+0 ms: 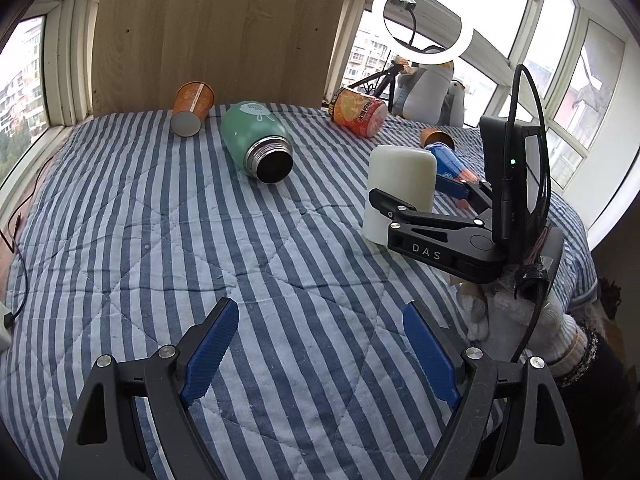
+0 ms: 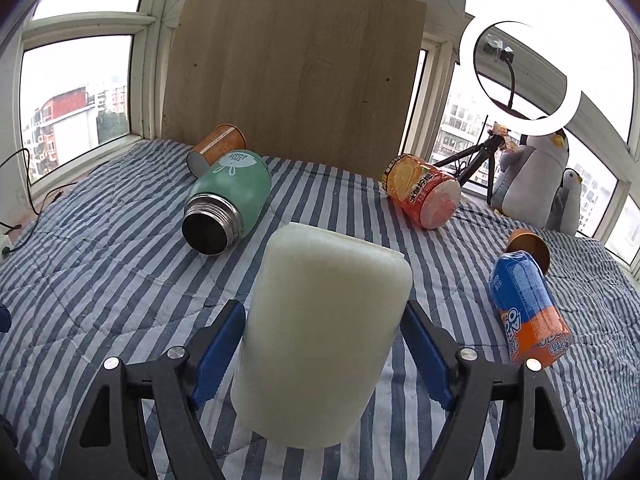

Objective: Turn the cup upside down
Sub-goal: 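Rotate the white cup with the right tool until its opening faces down, then lower the white cup onto the bedspread and open the right tool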

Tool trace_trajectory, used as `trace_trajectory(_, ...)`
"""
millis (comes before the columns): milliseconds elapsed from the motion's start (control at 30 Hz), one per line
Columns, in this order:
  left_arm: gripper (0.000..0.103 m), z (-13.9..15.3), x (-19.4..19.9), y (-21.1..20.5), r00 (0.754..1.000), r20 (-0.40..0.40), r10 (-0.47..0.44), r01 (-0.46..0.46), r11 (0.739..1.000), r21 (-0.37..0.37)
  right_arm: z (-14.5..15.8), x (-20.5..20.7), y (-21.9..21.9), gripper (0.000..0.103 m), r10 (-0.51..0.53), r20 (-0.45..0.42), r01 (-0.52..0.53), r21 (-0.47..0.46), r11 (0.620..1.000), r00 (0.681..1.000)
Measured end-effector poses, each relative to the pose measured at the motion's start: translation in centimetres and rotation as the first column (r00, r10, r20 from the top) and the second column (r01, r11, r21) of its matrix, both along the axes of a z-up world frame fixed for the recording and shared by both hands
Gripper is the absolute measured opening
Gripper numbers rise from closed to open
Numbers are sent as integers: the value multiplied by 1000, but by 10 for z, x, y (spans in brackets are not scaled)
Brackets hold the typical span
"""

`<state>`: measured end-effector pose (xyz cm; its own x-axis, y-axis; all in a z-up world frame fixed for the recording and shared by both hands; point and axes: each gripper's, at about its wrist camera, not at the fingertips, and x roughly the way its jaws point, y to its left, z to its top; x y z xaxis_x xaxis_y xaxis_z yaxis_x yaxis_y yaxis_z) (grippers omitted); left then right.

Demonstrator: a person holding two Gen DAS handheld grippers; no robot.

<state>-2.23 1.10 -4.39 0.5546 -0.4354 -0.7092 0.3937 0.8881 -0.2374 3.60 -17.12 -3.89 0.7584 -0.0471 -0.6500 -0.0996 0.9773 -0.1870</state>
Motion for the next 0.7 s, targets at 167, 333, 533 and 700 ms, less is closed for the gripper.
trace_trajectory(167,87,-1,-4,-6,1000,21,0,0,1000,12,1,-21,-4,73,30,-25,-29,30,999,999)
trace_trajectory(333,87,4,-11,-16,995,95,21,-23,1000,19,7,-39,-5,72,46,21,-47,56,997,999)
trace_trajectory(533,87,8,-23,-29,983,182,37,-42,999,23,15,-54,-8,75,48,71,-55,91,994,996)
trace_trajectory(700,89,11,-35,-35,956,282,84,-92,996,16,23,-76,-16,78,27,132,-42,113,993,991)
